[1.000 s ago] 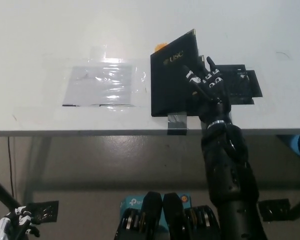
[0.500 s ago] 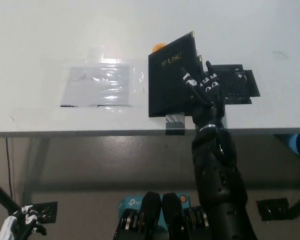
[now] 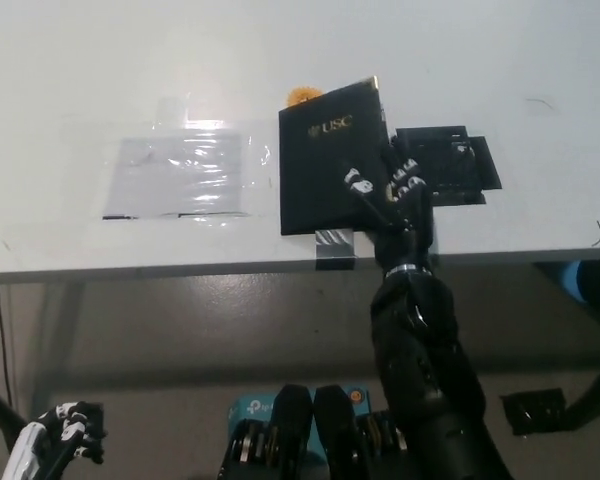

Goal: The robot uses its right hand to push the cover of the diary kept in the middle of the desk towards the left to open it

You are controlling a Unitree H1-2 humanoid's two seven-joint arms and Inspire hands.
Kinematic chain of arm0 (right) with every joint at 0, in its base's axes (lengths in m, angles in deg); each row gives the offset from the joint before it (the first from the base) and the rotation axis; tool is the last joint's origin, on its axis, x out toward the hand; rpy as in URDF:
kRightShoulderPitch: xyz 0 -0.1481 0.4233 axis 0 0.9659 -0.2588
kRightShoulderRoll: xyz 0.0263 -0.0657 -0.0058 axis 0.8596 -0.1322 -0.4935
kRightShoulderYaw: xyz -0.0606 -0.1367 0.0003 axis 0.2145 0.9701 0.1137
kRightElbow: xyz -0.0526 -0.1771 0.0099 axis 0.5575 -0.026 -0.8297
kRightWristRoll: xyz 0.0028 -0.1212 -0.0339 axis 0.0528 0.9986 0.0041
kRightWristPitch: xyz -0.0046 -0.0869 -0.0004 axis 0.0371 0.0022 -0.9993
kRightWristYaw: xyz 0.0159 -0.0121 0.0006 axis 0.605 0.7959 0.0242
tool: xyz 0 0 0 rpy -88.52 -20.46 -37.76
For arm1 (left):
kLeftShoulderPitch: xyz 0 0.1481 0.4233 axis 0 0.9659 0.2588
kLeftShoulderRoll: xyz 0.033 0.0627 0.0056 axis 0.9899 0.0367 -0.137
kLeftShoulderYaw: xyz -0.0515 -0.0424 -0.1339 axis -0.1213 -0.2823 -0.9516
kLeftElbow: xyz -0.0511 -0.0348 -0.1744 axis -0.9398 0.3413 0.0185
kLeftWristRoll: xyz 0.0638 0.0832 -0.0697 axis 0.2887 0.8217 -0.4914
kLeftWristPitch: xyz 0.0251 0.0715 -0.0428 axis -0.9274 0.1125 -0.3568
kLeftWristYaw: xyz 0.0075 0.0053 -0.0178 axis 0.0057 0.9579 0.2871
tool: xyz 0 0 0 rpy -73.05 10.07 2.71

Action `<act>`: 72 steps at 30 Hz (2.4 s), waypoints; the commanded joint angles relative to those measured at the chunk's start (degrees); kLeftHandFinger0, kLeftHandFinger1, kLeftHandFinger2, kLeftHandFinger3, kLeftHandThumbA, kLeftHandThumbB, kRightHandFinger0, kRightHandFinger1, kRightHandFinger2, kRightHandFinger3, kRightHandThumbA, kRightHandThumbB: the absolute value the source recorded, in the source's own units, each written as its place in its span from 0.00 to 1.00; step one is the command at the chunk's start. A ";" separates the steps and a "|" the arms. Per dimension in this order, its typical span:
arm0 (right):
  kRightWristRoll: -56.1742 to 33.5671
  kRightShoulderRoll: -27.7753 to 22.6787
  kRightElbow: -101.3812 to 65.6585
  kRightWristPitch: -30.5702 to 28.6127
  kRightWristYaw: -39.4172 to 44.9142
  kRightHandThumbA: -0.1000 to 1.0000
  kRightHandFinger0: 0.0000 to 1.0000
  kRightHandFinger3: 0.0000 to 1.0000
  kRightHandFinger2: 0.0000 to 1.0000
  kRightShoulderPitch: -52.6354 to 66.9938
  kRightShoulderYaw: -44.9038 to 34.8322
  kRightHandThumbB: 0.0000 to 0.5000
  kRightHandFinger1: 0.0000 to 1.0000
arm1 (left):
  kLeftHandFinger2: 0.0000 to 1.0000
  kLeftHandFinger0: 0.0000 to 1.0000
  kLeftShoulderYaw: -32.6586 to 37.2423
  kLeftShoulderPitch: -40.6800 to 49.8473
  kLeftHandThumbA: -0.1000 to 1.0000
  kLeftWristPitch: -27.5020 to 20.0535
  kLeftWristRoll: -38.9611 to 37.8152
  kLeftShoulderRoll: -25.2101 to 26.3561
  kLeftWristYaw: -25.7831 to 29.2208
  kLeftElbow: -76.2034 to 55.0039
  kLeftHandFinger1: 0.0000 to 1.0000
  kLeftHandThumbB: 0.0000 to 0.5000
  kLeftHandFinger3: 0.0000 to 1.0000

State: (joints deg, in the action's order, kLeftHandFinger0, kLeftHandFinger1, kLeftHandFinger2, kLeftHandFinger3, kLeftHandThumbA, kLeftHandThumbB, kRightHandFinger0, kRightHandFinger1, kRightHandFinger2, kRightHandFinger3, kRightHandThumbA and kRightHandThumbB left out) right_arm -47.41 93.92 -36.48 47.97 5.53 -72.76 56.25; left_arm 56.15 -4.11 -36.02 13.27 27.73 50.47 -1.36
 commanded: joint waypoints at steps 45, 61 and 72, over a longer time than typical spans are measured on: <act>32.23 -4.89 17.97 -0.54 -1.47 1.00 0.62 0.78 0.69 -7.85 28.09 0.53 0.66 | 0.32 0.37 3.85 -2.69 0.54 0.84 2.33 3.71 -1.23 -2.41 0.31 0.98 0.42; 15.81 -2.59 -6.33 19.34 9.09 1.00 0.89 0.93 0.88 -9.19 12.07 0.48 0.93 | 0.32 0.35 2.39 -0.44 0.54 0.18 1.24 3.12 -1.05 -1.96 0.31 0.99 0.45; -8.45 -1.84 -30.30 34.73 3.96 1.00 0.85 0.96 0.88 -7.44 -2.09 0.34 0.89 | 0.32 0.32 1.83 0.54 0.54 -0.23 0.81 3.09 -1.05 -1.93 0.29 1.00 0.45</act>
State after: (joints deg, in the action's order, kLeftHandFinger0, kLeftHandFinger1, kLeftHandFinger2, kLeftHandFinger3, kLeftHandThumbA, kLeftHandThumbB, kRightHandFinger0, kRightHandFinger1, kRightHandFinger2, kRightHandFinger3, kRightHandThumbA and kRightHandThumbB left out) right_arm -31.79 90.77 -50.35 67.67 11.09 -78.67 61.05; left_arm 59.83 -4.49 -35.11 15.41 29.73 49.96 -2.34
